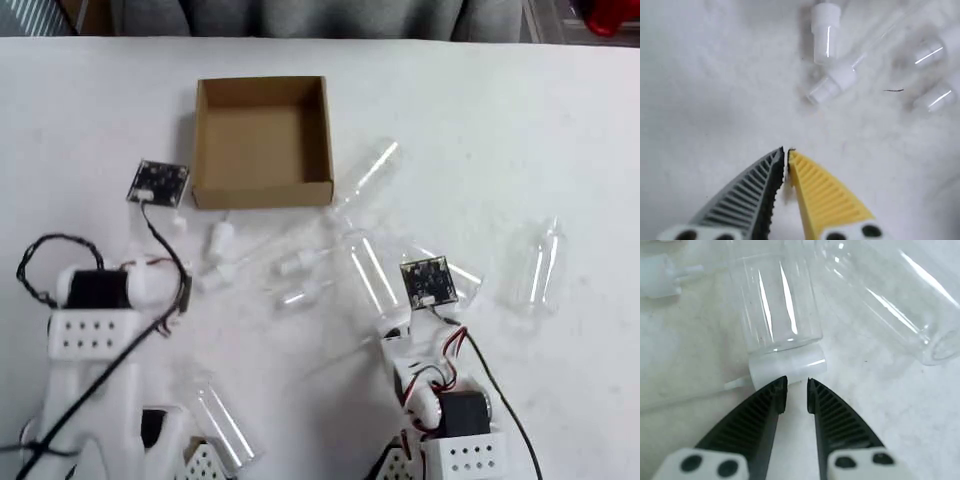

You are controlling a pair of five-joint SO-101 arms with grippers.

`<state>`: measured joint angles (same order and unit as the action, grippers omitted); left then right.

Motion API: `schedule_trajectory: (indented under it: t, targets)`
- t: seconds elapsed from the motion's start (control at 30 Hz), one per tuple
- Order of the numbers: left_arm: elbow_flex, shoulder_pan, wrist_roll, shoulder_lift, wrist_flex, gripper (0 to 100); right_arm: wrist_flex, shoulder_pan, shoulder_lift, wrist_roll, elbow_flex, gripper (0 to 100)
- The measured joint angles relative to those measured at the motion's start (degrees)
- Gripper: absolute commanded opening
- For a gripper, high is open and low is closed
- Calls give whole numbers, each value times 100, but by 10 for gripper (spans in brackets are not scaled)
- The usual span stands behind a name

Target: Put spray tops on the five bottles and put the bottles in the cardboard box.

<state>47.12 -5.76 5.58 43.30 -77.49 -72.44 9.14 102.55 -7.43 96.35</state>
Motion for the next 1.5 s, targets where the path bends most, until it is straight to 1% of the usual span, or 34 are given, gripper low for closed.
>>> schedule_trajectory:
  t: [0.17,0.23,0.37,0.47,0.53,0.6,0.7,0.73,0.83,0.9,0.97,1.07,1.17,1.33,1.43,1.5]
  targets:
    - [-589,-316,-18,-826,0,34,0,0,0,0,0,39]
    - [-888,-519,-18,-1160,0,76,0,0,0,0,0,41]
    - [-1327,-1029,-18,-1811,132,194,0,-9,0,0,0,41]
    - [-1407,-1424,-79,-2242,360,233,0,-273,0,0,0,42]
    - [-1407,-1626,-334,-2488,510,234,158,-457,0,0,0,42]
    - [-1407,-1811,-782,-2681,668,234,431,-765,0,0,-70,42]
    - [-1407,-2145,-1477,-2769,826,234,1152,-1248,0,0,-123,42]
    - [-1407,-2259,-1609,-2796,888,234,1442,-1354,0,0,-123,42]
    - [-1407,-2523,-1802,-2892,1064,234,2198,-1327,0,0,-123,39]
    - [-1407,-2673,-1952,-2998,1178,234,2497,-1090,0,0,-202,38]
    - [-1407,-2813,-2154,-3156,1319,234,2585,-738,0,0,-422,38]
    - [-1407,-2936,-2400,-3420,1574,234,2602,-185,0,0,-888,38]
    - [-1407,-2936,-2470,-3604,1662,234,2462,484,9,0,-1442,38]
    - [-1407,-2936,-2488,-3727,1881,234,2233,2022,-141,0,-2189,38]
    - [-1407,-2945,-2488,-3824,1996,234,2224,2971,-844,0,-2497,38]
    - [-1407,-2936,-2488,-3877,2048,234,2224,3420,-1538,0,-2769,38]
